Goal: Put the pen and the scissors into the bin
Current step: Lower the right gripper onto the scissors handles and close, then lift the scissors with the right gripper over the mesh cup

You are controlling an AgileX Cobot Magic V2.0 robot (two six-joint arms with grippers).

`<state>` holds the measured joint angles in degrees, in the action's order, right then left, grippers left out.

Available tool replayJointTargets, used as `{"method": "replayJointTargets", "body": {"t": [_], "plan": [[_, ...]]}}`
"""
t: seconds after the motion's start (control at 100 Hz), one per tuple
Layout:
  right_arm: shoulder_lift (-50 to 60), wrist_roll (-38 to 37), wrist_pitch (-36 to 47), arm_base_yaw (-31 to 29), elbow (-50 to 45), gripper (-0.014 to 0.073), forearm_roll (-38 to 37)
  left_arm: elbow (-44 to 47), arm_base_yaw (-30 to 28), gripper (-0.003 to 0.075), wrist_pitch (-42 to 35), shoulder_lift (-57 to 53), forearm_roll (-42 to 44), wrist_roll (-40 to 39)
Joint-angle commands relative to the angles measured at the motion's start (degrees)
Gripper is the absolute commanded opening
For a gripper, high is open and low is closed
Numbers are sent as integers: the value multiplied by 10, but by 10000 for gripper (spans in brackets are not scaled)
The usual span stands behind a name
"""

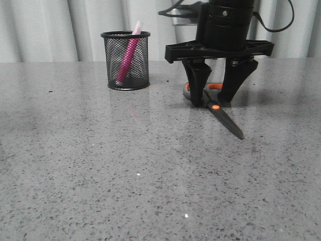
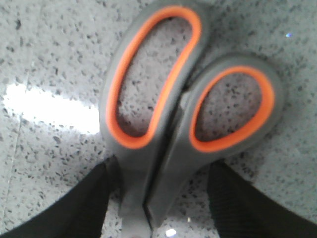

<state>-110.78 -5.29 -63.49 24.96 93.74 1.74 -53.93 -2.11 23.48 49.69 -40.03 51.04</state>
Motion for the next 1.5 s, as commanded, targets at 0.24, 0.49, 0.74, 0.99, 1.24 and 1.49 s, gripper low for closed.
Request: {"method": "replayJointTargets", "body": {"t": [0.24, 0.49, 0.74, 0.99, 1.24, 1.49], "plan": [[18, 0, 18, 0, 14, 3, -3, -14, -1, -19, -37, -5, -18, -5], [52, 5, 39, 0, 14, -75, -9, -14, -1, -19, -46, -5, -18, -5], [179, 5, 229, 0, -49, -76, -13, -14, -1, -19, -49, -5, -19, -5], [250, 5, 534, 9, -138, -76, 2, -14, -1, -19, -46, -5, -19, -5], [203, 5, 771, 32, -138, -76, 2, -14, -1, -19, -46, -5, -19, -5], [127, 5, 887, 35, -97, -76, -17, -14, -1, -19, -46, -5, -19, -5]]}}
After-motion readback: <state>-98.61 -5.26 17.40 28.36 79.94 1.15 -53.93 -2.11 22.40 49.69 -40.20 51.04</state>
